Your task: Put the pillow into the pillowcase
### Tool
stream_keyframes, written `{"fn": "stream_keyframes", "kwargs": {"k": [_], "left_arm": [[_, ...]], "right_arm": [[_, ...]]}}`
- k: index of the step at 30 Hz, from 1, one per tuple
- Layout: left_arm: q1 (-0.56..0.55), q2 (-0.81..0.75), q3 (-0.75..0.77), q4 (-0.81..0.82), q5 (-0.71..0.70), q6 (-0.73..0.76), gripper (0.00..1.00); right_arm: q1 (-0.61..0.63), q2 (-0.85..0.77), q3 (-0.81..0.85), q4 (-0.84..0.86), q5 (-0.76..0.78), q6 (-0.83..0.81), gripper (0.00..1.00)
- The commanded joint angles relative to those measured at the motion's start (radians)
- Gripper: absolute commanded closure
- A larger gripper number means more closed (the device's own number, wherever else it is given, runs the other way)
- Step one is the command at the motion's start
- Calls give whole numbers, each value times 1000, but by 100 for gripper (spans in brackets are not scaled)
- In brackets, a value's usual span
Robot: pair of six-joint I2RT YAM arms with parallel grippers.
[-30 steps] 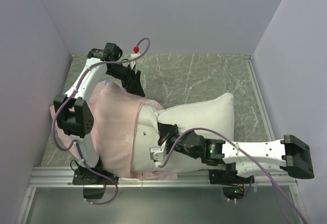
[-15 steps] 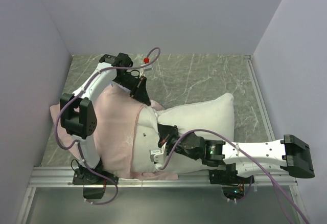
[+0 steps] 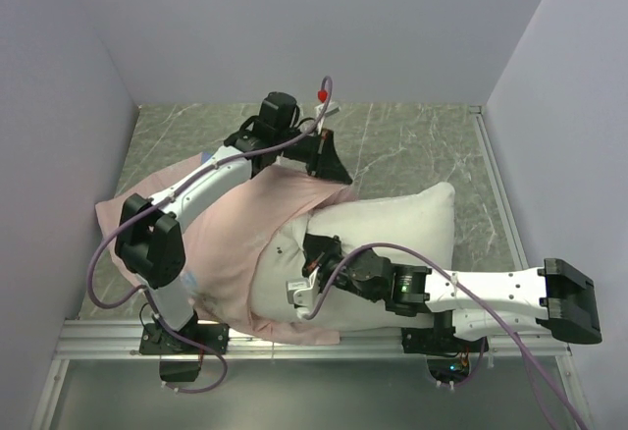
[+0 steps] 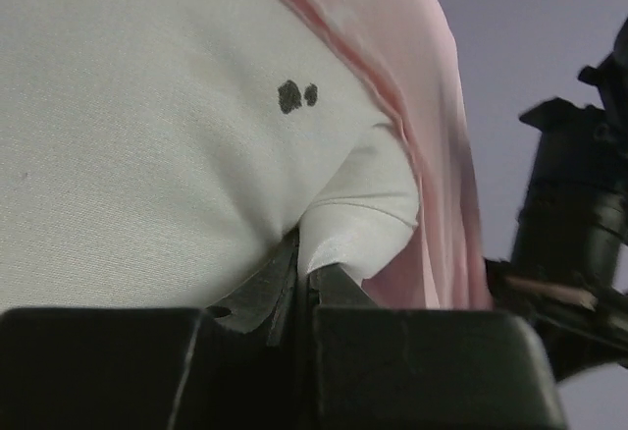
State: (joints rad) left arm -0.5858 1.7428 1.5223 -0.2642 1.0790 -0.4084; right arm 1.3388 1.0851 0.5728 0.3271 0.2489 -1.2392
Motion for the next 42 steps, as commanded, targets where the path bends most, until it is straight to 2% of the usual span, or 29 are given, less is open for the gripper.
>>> {"fn": "stream_keyframes", "kwargs": {"k": [1, 5, 7, 9, 12, 13, 15, 17, 19, 20, 21, 22, 23, 25, 26, 28, 29, 32, 33, 34, 35, 36, 38, 39, 42], "left_arm": [[-49, 1, 93, 388, -111, -262, 100], [-52, 40, 170, 327, -201, -225, 100], [-52, 72, 211, 303, -249, -170, 100], [-60, 112, 272, 186, -258, -71, 100], [-69, 246, 465, 53, -237, 2, 100], [-71, 326, 571, 19, -220, 9, 100], [-71, 391, 671, -22, -191, 49, 100], [-43, 437, 670, 20, -194, 77, 100], [42, 437, 630, 130, -220, 60, 86], [84, 435, 616, 181, -208, 28, 69], [124, 435, 613, 201, -197, -16, 64], [191, 448, 659, 163, -188, -14, 59], [217, 457, 699, 117, -179, 9, 50], [279, 472, 823, -36, -176, 124, 44], [299, 465, 843, -58, -179, 149, 29], [361, 402, 819, -79, -227, 171, 15], [382, 371, 796, -108, -263, 183, 10], [423, 212, 626, -174, -434, 328, 8], [423, 163, 484, -175, -488, 359, 8], [422, 61, 405, -164, -539, 382, 9], [422, 13, 328, -150, -566, 397, 9], [420, -30, 205, -136, -591, 398, 9], [419, -112, 119, -145, -634, 440, 12], [414, -129, 66, -165, -651, 450, 13], [391, -164, 12, -184, -689, 500, 16]], "right_arm": [[14, -40, 64, 9, -180, 7, 100], [2, -74, 53, -8, -200, 26, 100], [-65, -61, 61, 1, -200, 64, 100], [-143, -4, 88, 16, -206, 101, 100], [-312, 128, 159, 79, -208, 156, 100], [-381, 162, 206, 84, -223, 171, 100], [-437, 232, 234, 105, -249, 181, 100], [-493, 277, 216, 192, -275, 158, 100], [-532, 338, 208, 223, -275, 182, 100], [-577, 349, 210, 218, -299, 196, 100], [-595, 380, 216, 211, -301, 214, 100], [-613, 401, 237, 192, -300, 246, 100], [-645, 451, 254, 179, -293, 262, 100], [-671, 510, 315, 143, -290, 305, 100], [-682, 541, 338, 132, -287, 317, 100], [-701, 622, 407, 90, -266, 362, 100], [-704, 643, 432, 69, -264, 377, 100], [-711, 696, 502, -8, -258, 448, 100], [-710, 694, 528, -26, -261, 484, 100], [-711, 694, 545, -81, -258, 504, 100], [-711, 682, 562, -111, -255, 532, 96], [-711, 671, 611, -150, -250, 591, 87], [-714, 627, 666, -294, -257, 656, 72], [-716, 606, 717, -343, -270, 723, 57], [-721, 523, 804, -532, -347, 820, 34]]}}
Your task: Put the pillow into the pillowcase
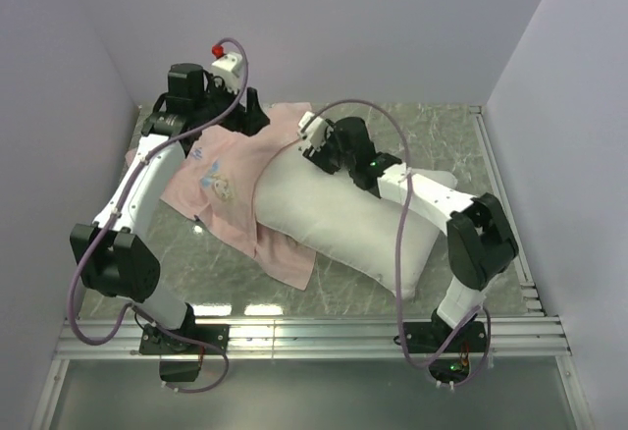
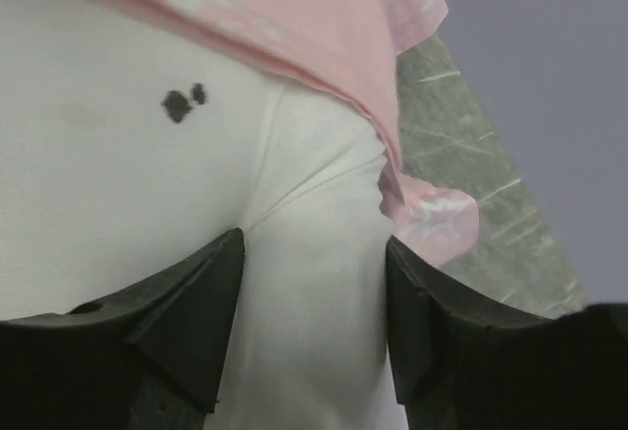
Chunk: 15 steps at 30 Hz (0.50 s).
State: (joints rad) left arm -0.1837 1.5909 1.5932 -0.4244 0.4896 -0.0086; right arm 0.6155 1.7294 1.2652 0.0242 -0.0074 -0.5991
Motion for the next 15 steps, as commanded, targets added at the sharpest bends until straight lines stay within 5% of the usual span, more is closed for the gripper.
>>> {"fn": "stream_keyframes", "kwargs": {"k": [1, 7, 15], "left_arm": [[-38, -19, -62, -40, -115, 123, 17], [-201, -8, -94, -71, -278, 228, 25], [-260, 82, -56, -60, -465, 278, 30]], "right_arm": [[1, -139, 135, -328, -107, 203, 32], [-26, -205, 209, -659, -193, 398, 25], [-138, -283, -21, -702, -341, 547, 28]]}}
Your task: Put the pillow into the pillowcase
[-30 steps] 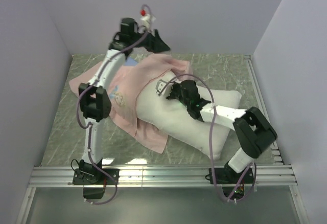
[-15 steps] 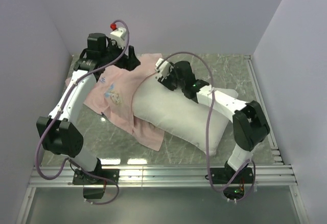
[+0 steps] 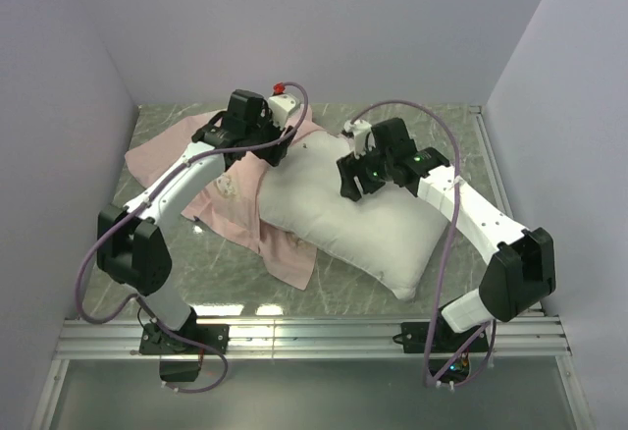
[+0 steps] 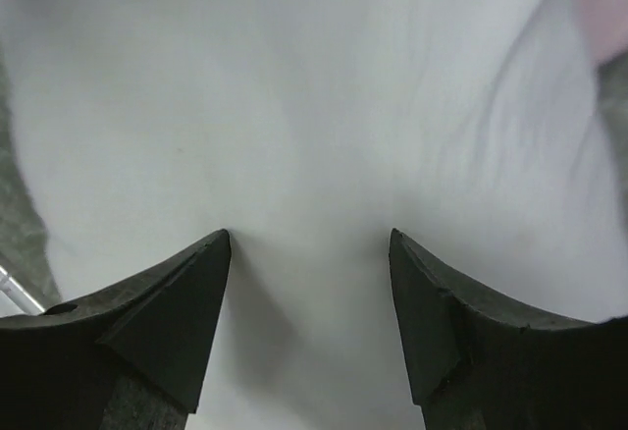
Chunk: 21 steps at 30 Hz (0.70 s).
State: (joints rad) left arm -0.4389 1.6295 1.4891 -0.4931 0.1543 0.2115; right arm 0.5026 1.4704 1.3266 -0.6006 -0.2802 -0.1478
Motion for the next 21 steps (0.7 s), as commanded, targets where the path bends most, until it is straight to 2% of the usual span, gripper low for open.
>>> {"fn": "stream_keyframes", "kwargs": {"k": [1, 3, 7, 9, 10, 11, 13, 15, 17, 18, 20, 21], "left_arm": [[-9, 58, 60, 8, -180, 74, 30], [-11, 101, 101, 7, -209, 106, 30], [-12, 159, 169, -30, -230, 137, 43], [-14, 164, 194, -33, -205, 138, 59], [-15, 162, 201, -45, -188, 134, 71], [-18, 158, 206, -42, -170, 125, 76], [-50, 139, 212, -50, -119, 120, 86], [-102, 125, 220, -68, -51, 117, 90], [-141, 125, 236, -99, 5, 70, 100], [-173, 136, 247, -114, 107, 45, 100], [-205, 150, 264, -131, 227, -63, 100], [-240, 159, 264, -127, 298, -99, 100]], "right_arm": [[-35, -27, -104, -56, -80, 105, 28], [-38, -21, -141, -42, -88, 126, 28], [-41, 22, -162, -4, -96, 146, 29], [-53, 50, -162, 7, -111, 188, 30], [-58, 57, -162, 25, -120, 194, 31], [-65, 68, -164, 38, -135, 201, 33], [-70, 85, -159, 65, -155, 231, 40], [-70, 117, -141, 82, -191, 267, 50], [-73, 148, -129, 120, -217, 295, 61], [-81, 156, -119, 137, -253, 330, 75], [-82, 177, -104, 189, -281, 387, 90], [-84, 182, -99, 208, -298, 405, 94]]}}
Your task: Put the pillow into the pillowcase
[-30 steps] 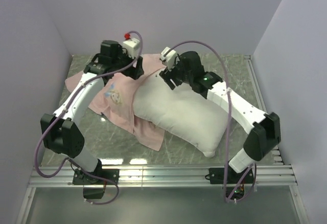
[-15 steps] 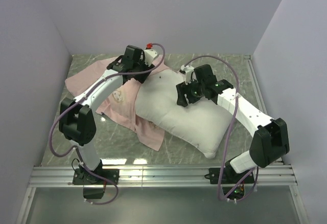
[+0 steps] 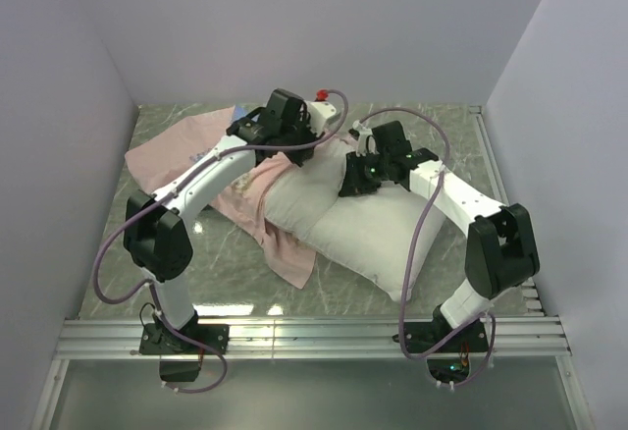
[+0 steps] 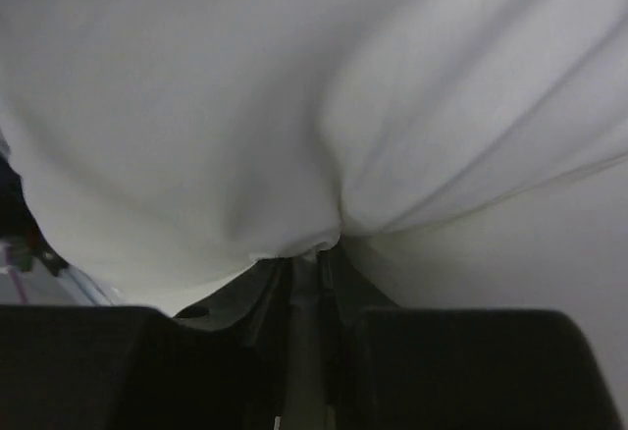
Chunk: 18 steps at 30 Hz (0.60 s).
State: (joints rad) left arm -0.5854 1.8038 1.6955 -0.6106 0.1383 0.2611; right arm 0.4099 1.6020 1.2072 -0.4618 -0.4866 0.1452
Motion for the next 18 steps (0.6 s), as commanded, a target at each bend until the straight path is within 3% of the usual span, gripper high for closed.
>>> {"fn": "stream_keyframes", "kwargs": {"k": [1, 4, 8, 12, 18], "left_arm": [[-115, -17, 49, 11, 419, -234, 100], [-181, -60, -57, 178, 582, -386, 100], [-203, -115, -216, 325, 629, -537, 100], [-183, -116, -247, 281, 626, -517, 100], [-250, -159, -295, 340, 805, -520, 100]], "right_arm": [[6, 58, 25, 98, -99, 129, 97], [-3, 52, 35, 150, -112, 189, 100], [-14, 29, 23, 184, -113, 228, 100], [-14, 16, 2, 207, -107, 243, 100], [-16, 24, -21, 287, -102, 327, 100]]}}
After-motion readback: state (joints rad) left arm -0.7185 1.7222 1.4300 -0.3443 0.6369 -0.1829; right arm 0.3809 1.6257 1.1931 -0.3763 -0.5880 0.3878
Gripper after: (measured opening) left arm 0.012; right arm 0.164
